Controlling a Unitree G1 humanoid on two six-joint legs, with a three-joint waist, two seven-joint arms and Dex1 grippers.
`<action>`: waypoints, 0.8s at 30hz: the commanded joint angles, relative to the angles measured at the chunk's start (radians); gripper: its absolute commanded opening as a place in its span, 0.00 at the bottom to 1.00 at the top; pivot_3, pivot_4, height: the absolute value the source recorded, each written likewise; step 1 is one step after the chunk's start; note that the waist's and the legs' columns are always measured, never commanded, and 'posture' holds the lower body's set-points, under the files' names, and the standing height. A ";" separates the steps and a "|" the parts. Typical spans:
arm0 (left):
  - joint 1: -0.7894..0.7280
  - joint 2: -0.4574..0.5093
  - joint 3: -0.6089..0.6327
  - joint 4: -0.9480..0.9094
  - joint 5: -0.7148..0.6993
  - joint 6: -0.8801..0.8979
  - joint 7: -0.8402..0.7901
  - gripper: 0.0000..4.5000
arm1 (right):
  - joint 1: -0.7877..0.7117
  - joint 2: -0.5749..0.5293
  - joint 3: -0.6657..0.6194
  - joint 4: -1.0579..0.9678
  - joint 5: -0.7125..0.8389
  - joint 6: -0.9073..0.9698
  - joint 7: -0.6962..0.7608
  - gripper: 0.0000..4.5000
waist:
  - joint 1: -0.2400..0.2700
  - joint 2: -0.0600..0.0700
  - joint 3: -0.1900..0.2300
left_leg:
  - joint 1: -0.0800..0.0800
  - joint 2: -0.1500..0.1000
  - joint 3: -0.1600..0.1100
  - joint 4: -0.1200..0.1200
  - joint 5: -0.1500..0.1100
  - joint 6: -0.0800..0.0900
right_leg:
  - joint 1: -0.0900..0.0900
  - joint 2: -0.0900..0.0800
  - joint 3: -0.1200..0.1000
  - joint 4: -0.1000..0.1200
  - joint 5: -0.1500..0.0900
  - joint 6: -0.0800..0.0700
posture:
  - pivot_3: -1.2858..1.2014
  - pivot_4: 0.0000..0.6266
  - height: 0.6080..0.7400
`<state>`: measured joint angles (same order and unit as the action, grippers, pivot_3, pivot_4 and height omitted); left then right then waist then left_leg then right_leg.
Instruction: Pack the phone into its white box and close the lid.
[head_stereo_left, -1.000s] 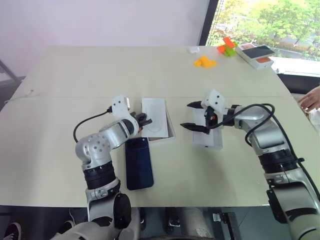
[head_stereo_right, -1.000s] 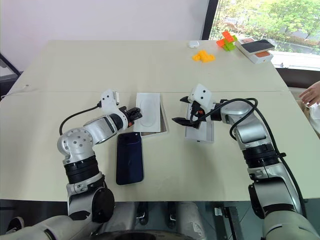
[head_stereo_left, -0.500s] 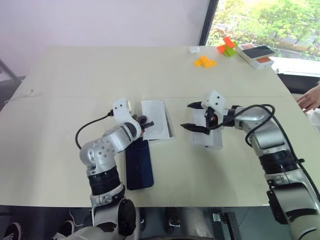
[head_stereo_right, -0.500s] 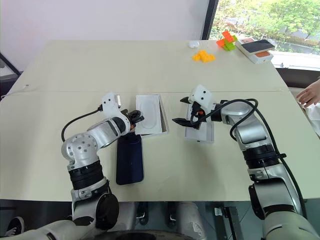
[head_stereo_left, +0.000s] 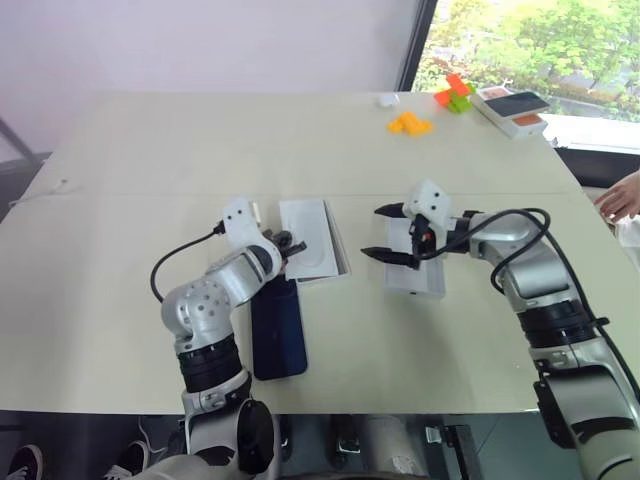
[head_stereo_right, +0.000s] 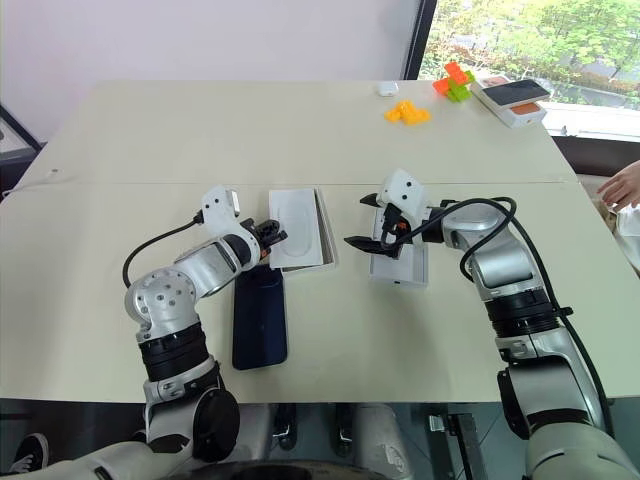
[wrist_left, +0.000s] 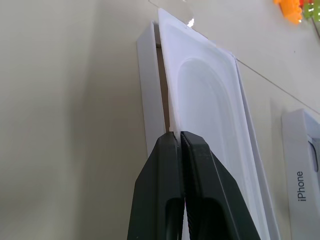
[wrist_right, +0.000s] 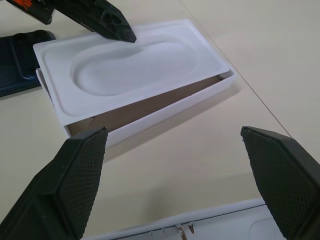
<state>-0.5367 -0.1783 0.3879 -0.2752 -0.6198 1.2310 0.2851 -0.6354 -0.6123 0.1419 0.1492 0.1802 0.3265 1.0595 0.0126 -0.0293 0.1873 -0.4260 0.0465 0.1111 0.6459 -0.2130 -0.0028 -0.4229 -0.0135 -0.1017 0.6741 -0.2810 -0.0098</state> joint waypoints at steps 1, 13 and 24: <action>-0.010 -0.009 -0.022 -0.016 -0.004 -0.023 -0.012 0.33 | -0.002 -0.018 -0.027 -0.054 0.011 -0.002 -0.003 1.00 | 0.000 0.000 0.000 | 0.000 0.000 0.000 0.000 0.000 0.000 | 0.000 0.000 0.000 0.000 0.000 0.000 | 0.52 0.24 0.98; -0.033 0.047 -0.059 -0.065 -0.022 0.073 -0.057 0.98 | 0.002 -0.016 -0.028 -0.061 0.011 0.005 -0.006 1.00 | 0.000 0.000 0.000 | 0.000 0.000 0.000 0.000 0.000 0.000 | 0.000 0.000 0.000 0.000 0.000 0.000 | 0.52 0.24 0.98; -0.054 0.254 -0.001 -0.165 -0.101 0.192 -0.218 0.71 | 0.006 -0.015 -0.032 -0.063 0.016 0.015 -0.007 1.00 | -0.001 0.000 0.000 | 0.000 0.000 0.000 -0.001 0.000 0.000 | 0.000 0.000 0.000 0.000 0.000 0.000 | 0.52 0.24 0.98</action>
<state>-0.5671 0.0689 0.3751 -0.4000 -0.6898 1.4100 0.0899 -0.6266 -0.6124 0.1411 0.1201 0.1811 0.3442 1.0560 0.0118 -0.0295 0.1876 -0.4259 0.0467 0.1110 0.6452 -0.2129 -0.0032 -0.4231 -0.0134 -0.1016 0.6739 -0.2811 -0.0099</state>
